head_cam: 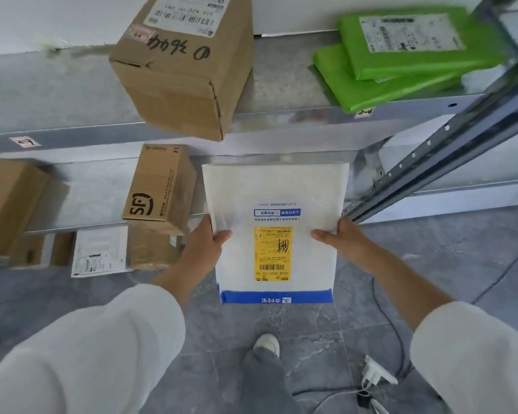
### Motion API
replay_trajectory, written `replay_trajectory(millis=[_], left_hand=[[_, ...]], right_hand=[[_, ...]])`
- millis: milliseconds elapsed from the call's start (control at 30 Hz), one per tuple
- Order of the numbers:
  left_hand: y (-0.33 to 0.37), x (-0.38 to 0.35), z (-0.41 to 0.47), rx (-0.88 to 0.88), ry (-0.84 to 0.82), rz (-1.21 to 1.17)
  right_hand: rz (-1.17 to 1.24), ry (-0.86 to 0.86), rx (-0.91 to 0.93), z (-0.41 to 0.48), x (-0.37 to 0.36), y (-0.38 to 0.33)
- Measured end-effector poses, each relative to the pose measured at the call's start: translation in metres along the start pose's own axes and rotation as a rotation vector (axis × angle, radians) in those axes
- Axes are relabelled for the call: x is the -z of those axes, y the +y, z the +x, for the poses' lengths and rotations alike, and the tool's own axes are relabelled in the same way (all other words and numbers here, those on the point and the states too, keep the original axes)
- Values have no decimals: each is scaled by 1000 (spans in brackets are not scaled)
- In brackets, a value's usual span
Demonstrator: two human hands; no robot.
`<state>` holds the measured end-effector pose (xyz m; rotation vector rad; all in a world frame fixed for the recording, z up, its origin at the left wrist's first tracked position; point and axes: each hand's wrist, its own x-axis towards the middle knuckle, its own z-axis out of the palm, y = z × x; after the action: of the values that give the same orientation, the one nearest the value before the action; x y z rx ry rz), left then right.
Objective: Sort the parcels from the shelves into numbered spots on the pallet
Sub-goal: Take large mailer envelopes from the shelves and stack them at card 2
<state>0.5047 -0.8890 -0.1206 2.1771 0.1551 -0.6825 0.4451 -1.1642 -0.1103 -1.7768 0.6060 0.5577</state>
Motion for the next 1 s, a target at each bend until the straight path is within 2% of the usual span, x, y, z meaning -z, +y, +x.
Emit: replay_trajectory(millis=[267, 467, 667, 833, 1000], left_hand=[[-4, 22, -99, -76, 30, -139], [-20, 70, -218, -173, 52, -207], [-44, 121, -347, -171, 277, -403], [-64, 171, -429, -144, 548, -596], [-75, 209, -485, -188, 693, -678]], right_hand=[[111, 184, 93, -106, -27, 4], [302, 199, 64, -210, -58, -10], [358, 110, 116, -291, -110, -66], [391, -30, 306, -357, -165, -118], [267, -203, 383, -402, -203, -125]])
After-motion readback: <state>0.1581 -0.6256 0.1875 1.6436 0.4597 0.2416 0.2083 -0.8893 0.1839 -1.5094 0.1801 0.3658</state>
